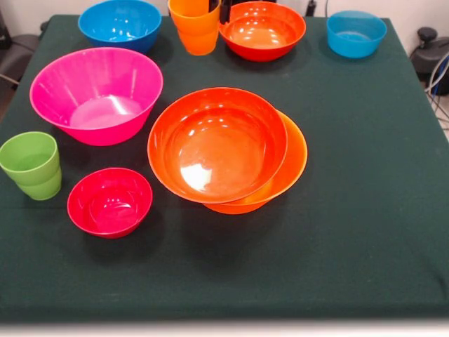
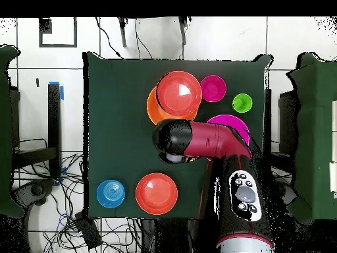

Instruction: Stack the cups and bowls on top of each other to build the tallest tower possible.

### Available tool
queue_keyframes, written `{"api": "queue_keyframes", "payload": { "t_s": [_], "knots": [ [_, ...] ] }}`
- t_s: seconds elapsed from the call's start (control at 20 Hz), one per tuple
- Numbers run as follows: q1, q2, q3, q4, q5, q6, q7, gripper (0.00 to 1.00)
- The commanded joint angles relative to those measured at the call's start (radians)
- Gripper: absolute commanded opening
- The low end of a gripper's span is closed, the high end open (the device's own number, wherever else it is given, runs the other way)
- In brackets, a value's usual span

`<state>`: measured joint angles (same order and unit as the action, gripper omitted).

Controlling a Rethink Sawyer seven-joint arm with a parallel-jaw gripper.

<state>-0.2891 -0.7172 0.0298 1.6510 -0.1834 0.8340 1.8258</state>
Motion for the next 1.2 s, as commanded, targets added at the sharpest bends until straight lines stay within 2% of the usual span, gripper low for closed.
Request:
{"api": "queue_keyframes", "payload": {
  "t_s": [0.05,0.65,0.8,1.0,1.2],
  "knots": [
    [0.012,0.029,0.117,-0.133,-0.008,0.086,-0.049,0.00],
    [0.014,0.062,0.141,-0.240,-0.003,0.154,-0.052,0.00],
    [0.011,0.066,0.149,-0.245,0.002,0.147,-0.046,0.00],
    [0.005,0.061,0.152,-0.218,0.004,0.089,-0.029,0.00],
    [0.003,0.077,0.156,-0.241,0.016,0.097,-0.013,0.00]
  ]
}}
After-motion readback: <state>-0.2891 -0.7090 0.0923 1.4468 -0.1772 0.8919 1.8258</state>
